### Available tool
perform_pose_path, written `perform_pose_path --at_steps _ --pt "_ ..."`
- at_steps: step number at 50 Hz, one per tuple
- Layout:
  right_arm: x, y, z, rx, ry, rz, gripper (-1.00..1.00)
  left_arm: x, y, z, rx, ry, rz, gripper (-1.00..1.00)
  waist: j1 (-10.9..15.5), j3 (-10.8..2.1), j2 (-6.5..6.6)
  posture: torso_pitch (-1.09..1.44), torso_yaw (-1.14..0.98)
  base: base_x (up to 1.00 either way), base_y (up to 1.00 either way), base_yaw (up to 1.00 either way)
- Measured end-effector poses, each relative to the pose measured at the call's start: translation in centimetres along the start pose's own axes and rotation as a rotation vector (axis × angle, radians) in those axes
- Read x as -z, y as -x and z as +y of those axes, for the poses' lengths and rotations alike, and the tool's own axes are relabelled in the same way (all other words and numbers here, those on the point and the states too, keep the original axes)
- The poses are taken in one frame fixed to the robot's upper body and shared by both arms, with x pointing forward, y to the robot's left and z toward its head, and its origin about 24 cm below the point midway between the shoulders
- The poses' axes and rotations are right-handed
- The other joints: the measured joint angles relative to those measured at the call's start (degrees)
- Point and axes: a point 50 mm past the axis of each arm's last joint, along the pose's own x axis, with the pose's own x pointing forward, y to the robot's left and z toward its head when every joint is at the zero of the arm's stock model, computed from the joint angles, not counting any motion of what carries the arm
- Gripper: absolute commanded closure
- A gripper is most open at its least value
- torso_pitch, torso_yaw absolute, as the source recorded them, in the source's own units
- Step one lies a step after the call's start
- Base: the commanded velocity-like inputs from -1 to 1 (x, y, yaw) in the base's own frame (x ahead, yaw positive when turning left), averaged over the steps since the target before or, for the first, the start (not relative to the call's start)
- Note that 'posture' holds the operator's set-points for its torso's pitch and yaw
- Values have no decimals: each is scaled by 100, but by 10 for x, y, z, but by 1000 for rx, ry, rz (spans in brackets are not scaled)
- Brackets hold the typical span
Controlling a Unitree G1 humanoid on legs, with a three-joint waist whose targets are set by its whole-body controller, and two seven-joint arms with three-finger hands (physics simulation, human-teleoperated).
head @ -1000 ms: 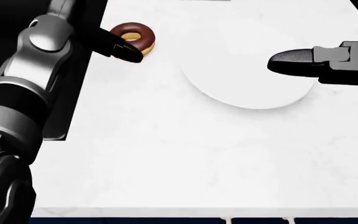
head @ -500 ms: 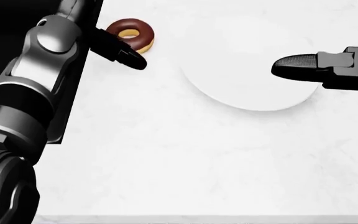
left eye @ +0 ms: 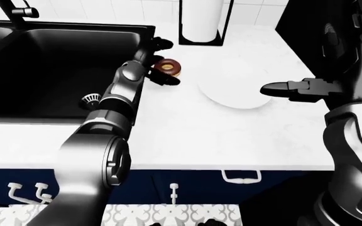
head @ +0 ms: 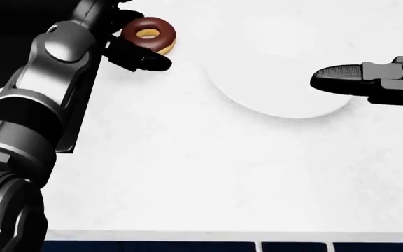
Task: Place the pastries on the plates.
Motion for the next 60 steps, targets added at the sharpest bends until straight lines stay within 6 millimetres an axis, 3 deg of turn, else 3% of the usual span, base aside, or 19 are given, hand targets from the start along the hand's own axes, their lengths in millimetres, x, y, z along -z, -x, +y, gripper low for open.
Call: perform_pose_path --at_steps 9,12,16,27,31,44,60 --pt "-2 1 0 -2 -1 -5 -100 -3 0 -1 -8 -37 -22 -12 9 -43 4 33 0 0 0 0" --pt "-1 1 -1 -1 0 0 -100 -5 0 -3 -2 -92 -37 4 13 -62 3 33 0 0 0 0" --pt "-2 2 -2 1 0 -4 -100 -9 -1 -4 1 -162 -57 11 14 -81 2 33 0 0 0 0" --pt "-3 4 -2 -1 -3 -5 -100 -13 -1 -3 -4 -226 -72 81 -16 -94 10 33 0 0 0 0" --pt "-6 4 -1 -3 -4 -14 -100 -13 -1 -1 -7 -214 -63 98 -25 -74 12 33 0 0 0 0" --pt "-6 2 2 -17 -7 -12 -100 -19 -1 3 -5 -176 -61 100 -11 53 -15 33 0 0 0 0" --pt "-4 4 0 -3 -3 -11 -100 -58 -2 -5 38 -246 -195 100 19 76 -43 33 0 0 0 0"
